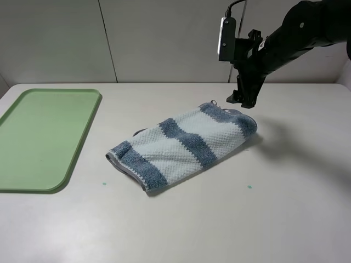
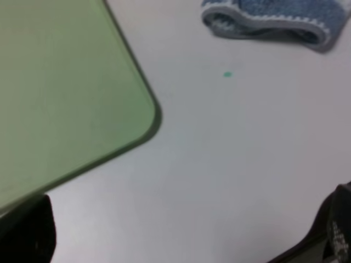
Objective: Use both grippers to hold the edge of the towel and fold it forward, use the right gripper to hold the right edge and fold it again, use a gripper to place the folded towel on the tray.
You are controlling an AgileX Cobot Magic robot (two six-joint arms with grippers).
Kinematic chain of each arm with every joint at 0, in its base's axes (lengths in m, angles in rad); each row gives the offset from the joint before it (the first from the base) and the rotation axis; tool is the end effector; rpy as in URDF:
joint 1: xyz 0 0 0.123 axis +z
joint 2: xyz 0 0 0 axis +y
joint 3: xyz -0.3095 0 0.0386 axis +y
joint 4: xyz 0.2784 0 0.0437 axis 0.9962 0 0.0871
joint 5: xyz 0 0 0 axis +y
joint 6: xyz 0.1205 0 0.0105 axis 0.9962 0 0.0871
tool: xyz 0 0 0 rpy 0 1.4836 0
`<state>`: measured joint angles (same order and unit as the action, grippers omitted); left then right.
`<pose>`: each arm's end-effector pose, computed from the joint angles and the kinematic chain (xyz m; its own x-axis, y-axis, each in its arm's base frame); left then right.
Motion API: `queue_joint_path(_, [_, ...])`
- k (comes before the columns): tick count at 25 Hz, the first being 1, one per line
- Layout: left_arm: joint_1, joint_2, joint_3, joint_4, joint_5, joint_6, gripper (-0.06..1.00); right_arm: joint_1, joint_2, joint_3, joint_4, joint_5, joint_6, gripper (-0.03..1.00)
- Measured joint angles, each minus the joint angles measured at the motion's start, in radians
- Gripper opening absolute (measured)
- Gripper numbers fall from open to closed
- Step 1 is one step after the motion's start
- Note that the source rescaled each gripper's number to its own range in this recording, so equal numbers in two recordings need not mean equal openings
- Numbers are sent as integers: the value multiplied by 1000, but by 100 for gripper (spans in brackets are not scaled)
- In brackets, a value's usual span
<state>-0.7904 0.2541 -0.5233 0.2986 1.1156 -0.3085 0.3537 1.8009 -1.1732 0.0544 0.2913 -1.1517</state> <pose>0.0600 -0.0151 0.2756 -0.5627 0.3310 -0.7575 0.4577 0.8878 0.0480 0.4127 0.1544 0.1980 0.0027 -0.9487 -0.3162 -0.7793 0.1961 -0.5952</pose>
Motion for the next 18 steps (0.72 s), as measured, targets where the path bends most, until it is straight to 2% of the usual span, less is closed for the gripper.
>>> queue_joint_path(10, [17, -76, 24, -192, -53, 177, 100, 0, 0, 0, 0, 0, 0, 100])
queue_joint_path(14, [94, -76, 26, -197, -54, 191, 100, 0, 0, 0, 0, 0, 0, 100])
queue_joint_path(18, [219, -76, 26, -199, -54, 192, 100, 0, 0, 0, 0, 0, 25, 100])
